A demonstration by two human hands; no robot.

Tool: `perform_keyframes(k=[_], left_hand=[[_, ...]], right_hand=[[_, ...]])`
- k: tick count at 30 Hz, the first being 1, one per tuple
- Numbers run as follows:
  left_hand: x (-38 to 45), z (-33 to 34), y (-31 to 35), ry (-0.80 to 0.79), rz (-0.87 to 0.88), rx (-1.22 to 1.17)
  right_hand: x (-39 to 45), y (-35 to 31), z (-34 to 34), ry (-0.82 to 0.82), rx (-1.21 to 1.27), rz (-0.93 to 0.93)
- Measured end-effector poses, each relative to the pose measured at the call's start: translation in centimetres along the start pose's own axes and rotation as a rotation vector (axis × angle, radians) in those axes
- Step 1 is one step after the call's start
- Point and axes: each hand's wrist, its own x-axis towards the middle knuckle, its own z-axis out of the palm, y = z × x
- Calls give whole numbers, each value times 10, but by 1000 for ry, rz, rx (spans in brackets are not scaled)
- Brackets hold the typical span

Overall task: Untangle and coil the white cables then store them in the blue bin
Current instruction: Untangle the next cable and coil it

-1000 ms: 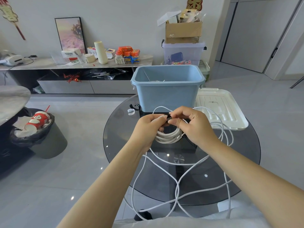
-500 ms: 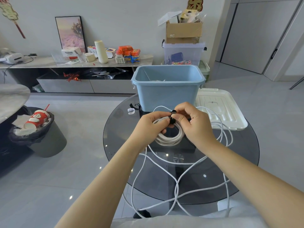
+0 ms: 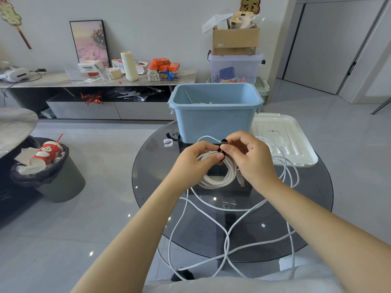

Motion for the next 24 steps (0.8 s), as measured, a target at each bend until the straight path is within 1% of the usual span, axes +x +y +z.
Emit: perform_keyframes(k=[5,9,13,15,17,20,24], left_hand=[[1,0,-5,37,17,71],[-1,-1,-5,106,94,175],[-2,0,-4,100,123,191],[-1,1,-4,101,123,172],[0,3,-4,101,128,166],[0,6,-5,114,124,116],[1,3,-7,105,137,133]], right_hand=[[1,-1,3,14,-32,18],[5,2,3,-27,23,117],[1,-2,1,-42,-5,30],[1,-3,1,-48,16,38],[2,-1,-1,-69,73,116],[2,1,-2,-118,223,253],[2,2,1,-118,367,380]])
